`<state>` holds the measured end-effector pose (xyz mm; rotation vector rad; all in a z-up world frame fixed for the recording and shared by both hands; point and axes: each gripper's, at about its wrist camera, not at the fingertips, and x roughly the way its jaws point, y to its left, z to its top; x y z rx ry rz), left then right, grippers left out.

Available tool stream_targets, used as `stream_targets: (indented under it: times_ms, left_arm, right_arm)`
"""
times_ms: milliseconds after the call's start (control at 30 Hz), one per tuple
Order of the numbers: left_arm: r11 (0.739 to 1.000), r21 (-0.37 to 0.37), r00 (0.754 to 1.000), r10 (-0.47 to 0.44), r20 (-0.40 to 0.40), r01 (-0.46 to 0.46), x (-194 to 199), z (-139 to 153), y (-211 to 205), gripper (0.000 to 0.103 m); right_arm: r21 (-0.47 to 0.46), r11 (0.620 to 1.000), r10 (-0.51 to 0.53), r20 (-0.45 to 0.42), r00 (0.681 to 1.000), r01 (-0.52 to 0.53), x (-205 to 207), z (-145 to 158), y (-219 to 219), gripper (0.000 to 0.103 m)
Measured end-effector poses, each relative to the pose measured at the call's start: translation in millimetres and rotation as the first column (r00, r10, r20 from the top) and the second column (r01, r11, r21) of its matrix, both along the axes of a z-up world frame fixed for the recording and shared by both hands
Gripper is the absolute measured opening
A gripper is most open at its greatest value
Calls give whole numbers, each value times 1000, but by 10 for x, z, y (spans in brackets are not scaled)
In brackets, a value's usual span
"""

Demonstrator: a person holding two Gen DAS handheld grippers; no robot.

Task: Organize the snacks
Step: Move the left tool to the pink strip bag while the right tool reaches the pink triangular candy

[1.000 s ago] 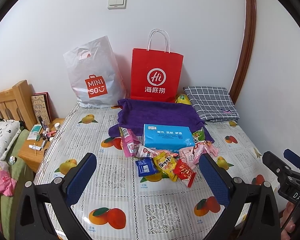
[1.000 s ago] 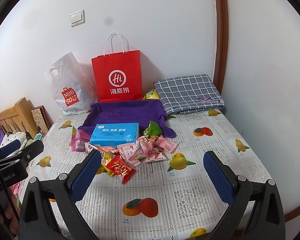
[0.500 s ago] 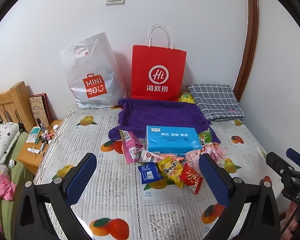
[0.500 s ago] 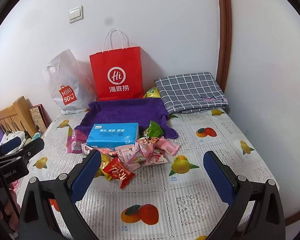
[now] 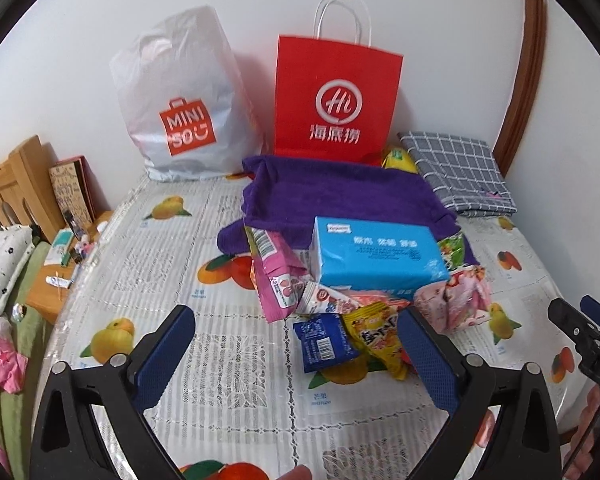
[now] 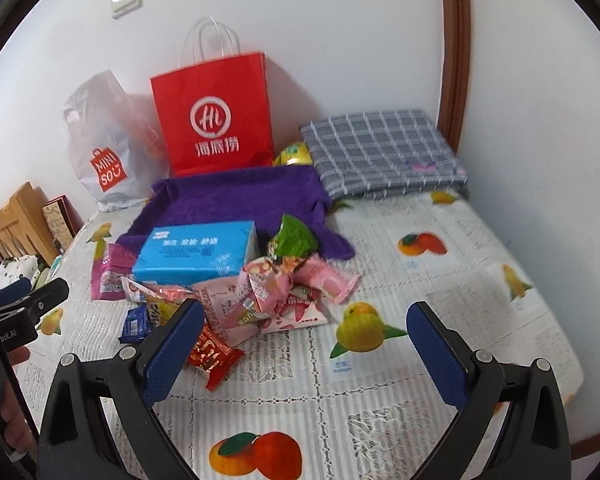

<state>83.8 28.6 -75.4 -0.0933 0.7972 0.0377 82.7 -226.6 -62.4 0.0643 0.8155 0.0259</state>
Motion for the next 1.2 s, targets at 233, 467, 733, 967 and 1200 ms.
stream_targets:
  times_ms: [233, 467, 733, 967, 1200]
  left_arm:
    - [1000, -13, 998, 5, -57, -6, 250, -256, 159, 97]
    - [999, 9, 996, 36, -84, -35, 443, -443, 303, 97]
    - [998, 3, 990, 67, -123, -67, 596, -627, 473, 97]
    - [998, -19, 993, 49, -109, -51, 612, -638, 504, 97]
    - [999, -41, 994, 22, -106, -27, 612, -649, 456, 97]
  right_arm:
    - [-4, 1000, -14, -43, 999, 14, 310, -254, -40, 100]
    - [38, 998, -46, -117, 992, 50, 569, -538, -165, 92]
    - [42, 998, -41, -134, 990, 47, 663, -715, -135, 91]
    - [54, 998, -37, -115, 993, 44, 686, -739, -166, 90]
    - [126, 992, 2, -112, 994, 12, 710, -713, -137, 85]
